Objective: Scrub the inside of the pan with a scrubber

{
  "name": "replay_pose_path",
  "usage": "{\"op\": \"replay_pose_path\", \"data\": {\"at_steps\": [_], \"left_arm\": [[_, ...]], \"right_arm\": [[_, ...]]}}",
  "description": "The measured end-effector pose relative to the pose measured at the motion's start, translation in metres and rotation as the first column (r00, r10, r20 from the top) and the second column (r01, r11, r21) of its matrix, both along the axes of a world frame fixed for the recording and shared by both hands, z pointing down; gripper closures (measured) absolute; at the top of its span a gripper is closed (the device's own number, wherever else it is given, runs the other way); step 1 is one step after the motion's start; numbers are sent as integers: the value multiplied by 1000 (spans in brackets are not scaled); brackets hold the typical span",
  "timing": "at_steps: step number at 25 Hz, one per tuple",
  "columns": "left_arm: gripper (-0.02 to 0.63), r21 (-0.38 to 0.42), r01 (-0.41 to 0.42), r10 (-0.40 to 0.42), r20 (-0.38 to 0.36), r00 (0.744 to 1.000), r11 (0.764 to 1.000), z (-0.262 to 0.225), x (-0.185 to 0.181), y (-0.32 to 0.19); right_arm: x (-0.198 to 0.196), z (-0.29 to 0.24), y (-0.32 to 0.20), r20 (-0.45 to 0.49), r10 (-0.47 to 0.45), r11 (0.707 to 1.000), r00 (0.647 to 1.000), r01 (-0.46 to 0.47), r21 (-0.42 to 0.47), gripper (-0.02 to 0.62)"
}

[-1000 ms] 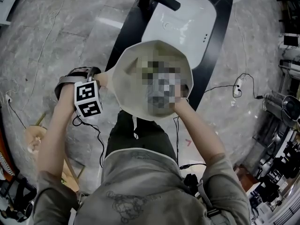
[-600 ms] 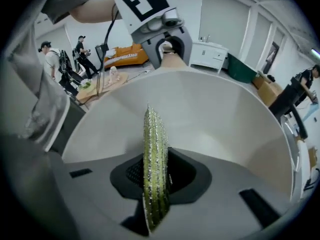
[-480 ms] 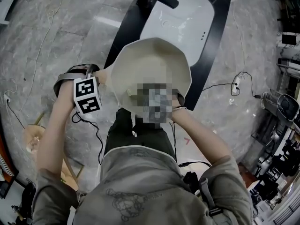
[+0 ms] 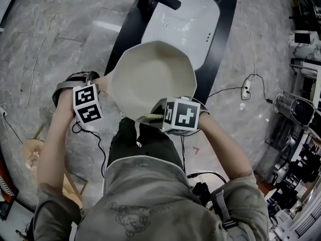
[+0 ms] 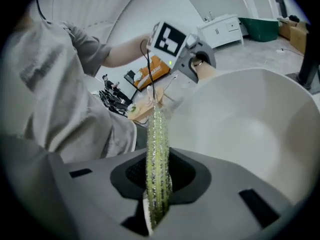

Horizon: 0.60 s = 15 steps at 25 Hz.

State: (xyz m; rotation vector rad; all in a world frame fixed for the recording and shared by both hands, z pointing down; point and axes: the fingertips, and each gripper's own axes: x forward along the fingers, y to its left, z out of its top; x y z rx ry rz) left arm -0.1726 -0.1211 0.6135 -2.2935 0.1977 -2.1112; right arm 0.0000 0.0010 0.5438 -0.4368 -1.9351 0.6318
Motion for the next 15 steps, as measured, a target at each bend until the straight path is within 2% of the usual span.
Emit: {"op": "replay_pose_path", "data": {"at_steps": [2, 3, 4, 5, 6, 8, 10, 11, 12, 15], "left_arm": [[445, 2, 5, -5, 1, 1000, 1000, -1, 0, 1], [445, 3, 7, -7, -1, 1000, 1000, -1, 1, 1], [445, 4, 7, -7, -3, 1000, 1000, 0, 3, 1], [445, 5, 7, -7, -5, 1000, 1000, 0, 3, 1], [445, 5, 7, -7, -5, 1000, 1000, 0, 3, 1], [445, 6, 6, -6, -5, 1000, 1000, -1, 2, 1], [445, 6, 6, -6, -7, 1000, 1000, -2, 1, 2], [445, 6, 7, -7, -8, 1000, 1000, -2, 2, 1], [445, 6, 7, -7, -8, 1000, 1000, -2, 2, 1], [445, 7, 9, -9, -8, 1000, 1000, -2, 3, 1]], "right_arm": [[1, -20, -27, 48, 63, 997, 997, -65, 51, 525], [2, -27, -48, 65, 103, 986, 993, -111, 126, 525], [4, -31, -74, 73, 141, 960, 987, -154, 235, 525], [6, -32, -103, 74, 170, 911, 983, -185, 368, 525], [9, -32, -131, 68, 186, 840, 980, -195, 507, 525], [11, -30, -176, 38, 165, 654, 986, -138, 744, 525], [8, -25, -205, -22, 87, 461, 996, -21, 887, 525], [6, -19, -214, -65, 41, 380, 997, 44, 924, 525], [5, -11, -221, -115, -4, 310, 993, 111, 944, 525], [3, 17, -232, -266, -114, 141, 957, 281, 949, 525]]}}
